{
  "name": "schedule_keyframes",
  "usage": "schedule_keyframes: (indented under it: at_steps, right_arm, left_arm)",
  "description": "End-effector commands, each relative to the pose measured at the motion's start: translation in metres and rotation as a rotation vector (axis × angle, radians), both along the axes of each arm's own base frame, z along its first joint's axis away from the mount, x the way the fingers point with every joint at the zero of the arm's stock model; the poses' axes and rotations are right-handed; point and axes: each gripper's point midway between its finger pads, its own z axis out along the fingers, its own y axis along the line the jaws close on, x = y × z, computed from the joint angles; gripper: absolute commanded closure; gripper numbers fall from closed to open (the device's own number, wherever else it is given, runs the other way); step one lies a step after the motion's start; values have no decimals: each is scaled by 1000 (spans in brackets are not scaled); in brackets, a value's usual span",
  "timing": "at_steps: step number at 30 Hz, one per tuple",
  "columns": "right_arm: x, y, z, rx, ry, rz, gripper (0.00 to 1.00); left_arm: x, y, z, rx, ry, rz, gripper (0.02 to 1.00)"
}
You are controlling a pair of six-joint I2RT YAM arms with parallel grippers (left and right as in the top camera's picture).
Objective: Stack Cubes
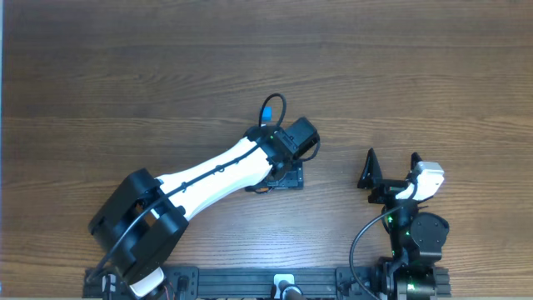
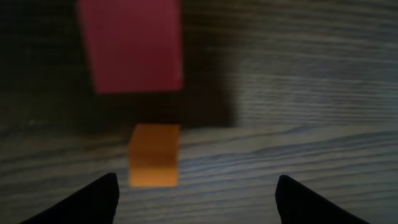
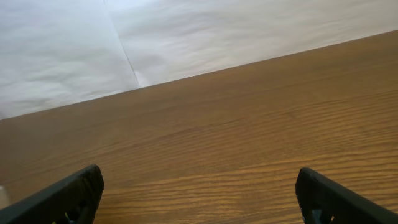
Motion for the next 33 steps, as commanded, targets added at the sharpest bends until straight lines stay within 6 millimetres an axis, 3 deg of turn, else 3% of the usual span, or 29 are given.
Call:
schedule_keyframes:
  at_steps: [1,13,33]
  right_arm:
    - [0,2,-1,0,-4,13,9]
    - [0,2,-1,0,-4,13,7]
    - [0,2,-1,0,-4,13,7]
  left_arm:
    - [-3,12,-1,24,-1,49,205]
    - [-4,18,-13,27,3,63,251]
    - [-4,23,-19,30,4,63,652]
